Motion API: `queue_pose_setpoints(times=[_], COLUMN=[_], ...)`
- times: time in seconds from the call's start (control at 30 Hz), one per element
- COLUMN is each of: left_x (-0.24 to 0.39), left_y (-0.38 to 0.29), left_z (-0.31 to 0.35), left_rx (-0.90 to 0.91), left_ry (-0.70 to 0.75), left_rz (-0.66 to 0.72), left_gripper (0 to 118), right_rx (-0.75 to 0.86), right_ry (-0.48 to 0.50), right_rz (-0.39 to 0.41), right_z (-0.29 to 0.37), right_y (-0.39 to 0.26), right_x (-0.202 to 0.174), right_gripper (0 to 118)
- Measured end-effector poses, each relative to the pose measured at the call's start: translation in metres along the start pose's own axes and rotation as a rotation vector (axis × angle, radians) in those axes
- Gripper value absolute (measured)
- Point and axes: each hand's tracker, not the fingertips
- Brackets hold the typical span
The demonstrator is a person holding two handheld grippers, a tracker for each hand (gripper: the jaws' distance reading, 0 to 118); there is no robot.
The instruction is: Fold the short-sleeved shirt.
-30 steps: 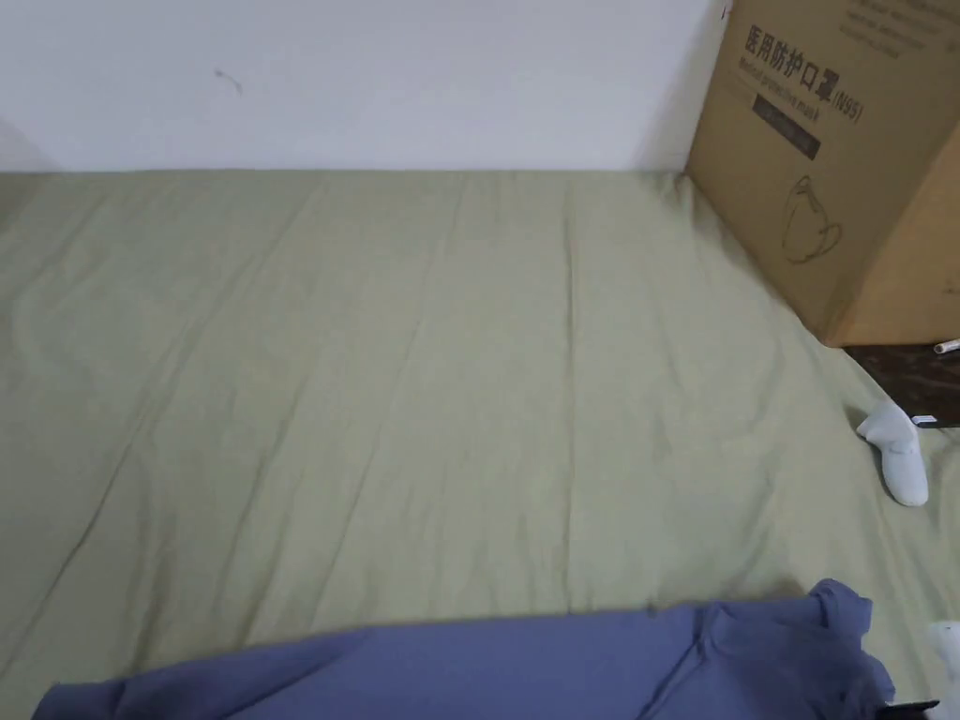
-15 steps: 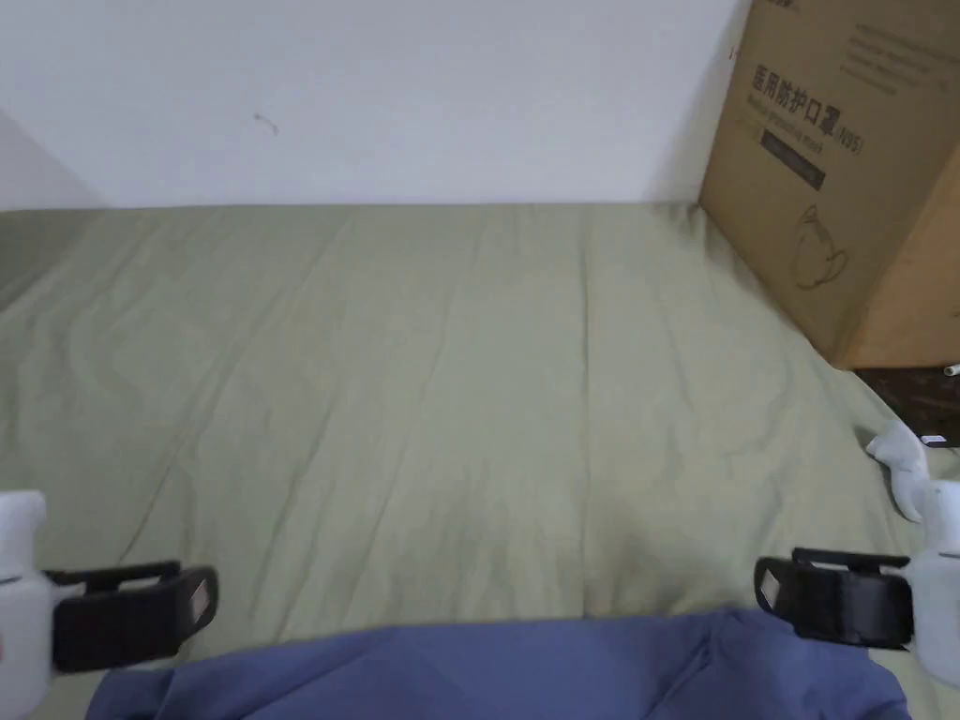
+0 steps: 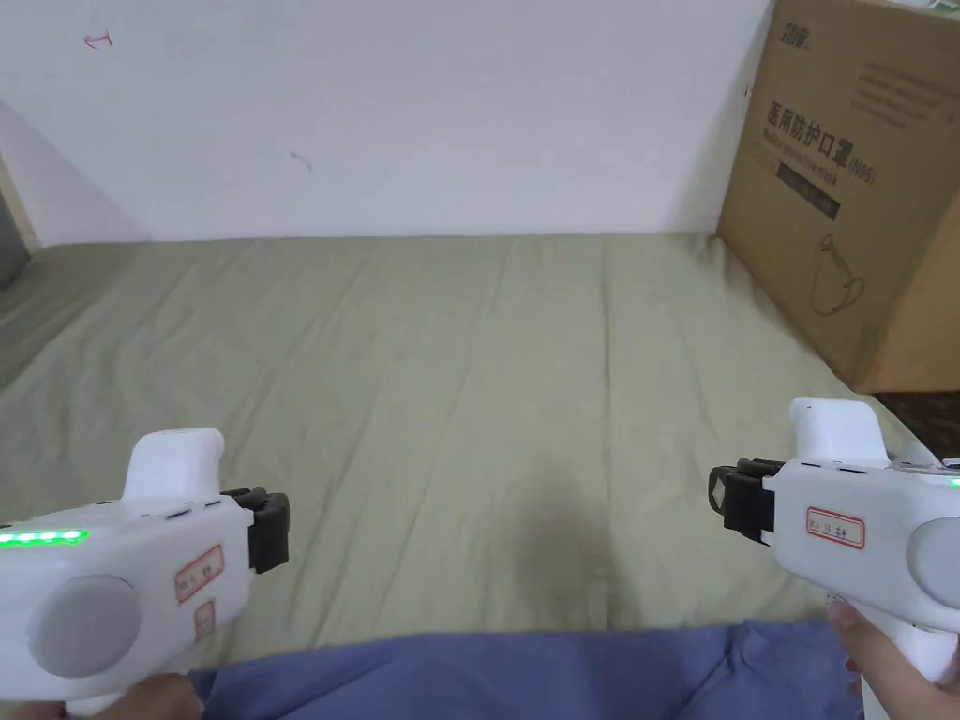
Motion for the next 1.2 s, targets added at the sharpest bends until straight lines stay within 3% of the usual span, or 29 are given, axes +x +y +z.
queue_pose_setpoints(times=[0.2, 0.27, 0.33, 0.4, 0.43, 0.63, 0.87, 0.9, 0.93, 0.97, 1.0, 1.03, 1.07, 1.13, 1.2], left_x=[-0.116, -0.155, -0.185, -0.180, -0.184, -0.191, -0.155, -0.183, -0.187, -0.187, -0.184, -0.178, -0.179, -0.190, -0.188], left_y=[-0.021, -0.039, -0.057, -0.076, -0.083, -0.122, -0.145, -0.139, -0.142, -0.146, -0.151, -0.158, -0.165, -0.161, -0.155], left_z=[-0.034, -0.039, -0.043, -0.032, -0.034, -0.063, -0.086, -0.082, -0.082, -0.084, -0.088, -0.090, -0.093, -0.085, -0.077], left_rx=[-0.336, -0.351, -0.383, -0.401, -0.400, -0.407, -0.379, -0.376, -0.375, -0.378, -0.425, -0.487, -0.534, -0.401, -0.433], left_ry=[-0.246, -0.331, -0.357, -0.380, -0.380, -0.445, -0.659, -0.701, -0.741, -0.770, -0.701, -0.571, -0.448, -0.595, -0.498], left_rz=[0.354, 0.442, 0.551, 0.600, 0.593, 0.694, 0.770, 0.798, 0.835, 0.876, 0.861, 0.797, 0.753, 0.923, 0.786], left_gripper=[0, 5, 32, 95, 118, 118, 118, 118, 110, 79, 37, 13, 12, 12, 11], right_rx=[-0.057, -0.076, -0.106, -0.125, -0.141, -0.163, -0.171, -0.173, -0.179, -0.187, -0.196, -0.205, -0.211, -0.221, -0.227], right_ry=[-0.075, -0.060, -0.023, -0.026, -0.039, -0.068, -0.063, -0.056, -0.049, -0.043, -0.037, -0.032, -0.025, -0.021, -0.017], right_rz=[0.036, 0.011, -0.019, -0.007, 0.014, 0.060, 0.075, 0.073, 0.070, 0.067, 0.062, 0.058, 0.056, 0.057, 0.061], right_z=[-0.008, -0.006, -0.005, -0.006, -0.006, 0.003, 0.001, 0.000, -0.003, -0.005, -0.007, -0.008, -0.011, -0.012, -0.012], right_y=[-0.001, -0.004, -0.009, -0.013, -0.016, -0.017, -0.012, -0.013, -0.013, -0.014, -0.016, -0.017, -0.018, -0.021, -0.022], right_x=[0.006, 0.004, 0.005, 0.002, 0.000, -0.009, -0.025, -0.026, -0.027, -0.029, -0.030, -0.030, -0.030, -0.031, -0.031], right_gripper=[0, 0, 0, 0, 0, 0, 0, 0, 0, 0, 0, 0, 0, 0, 0])
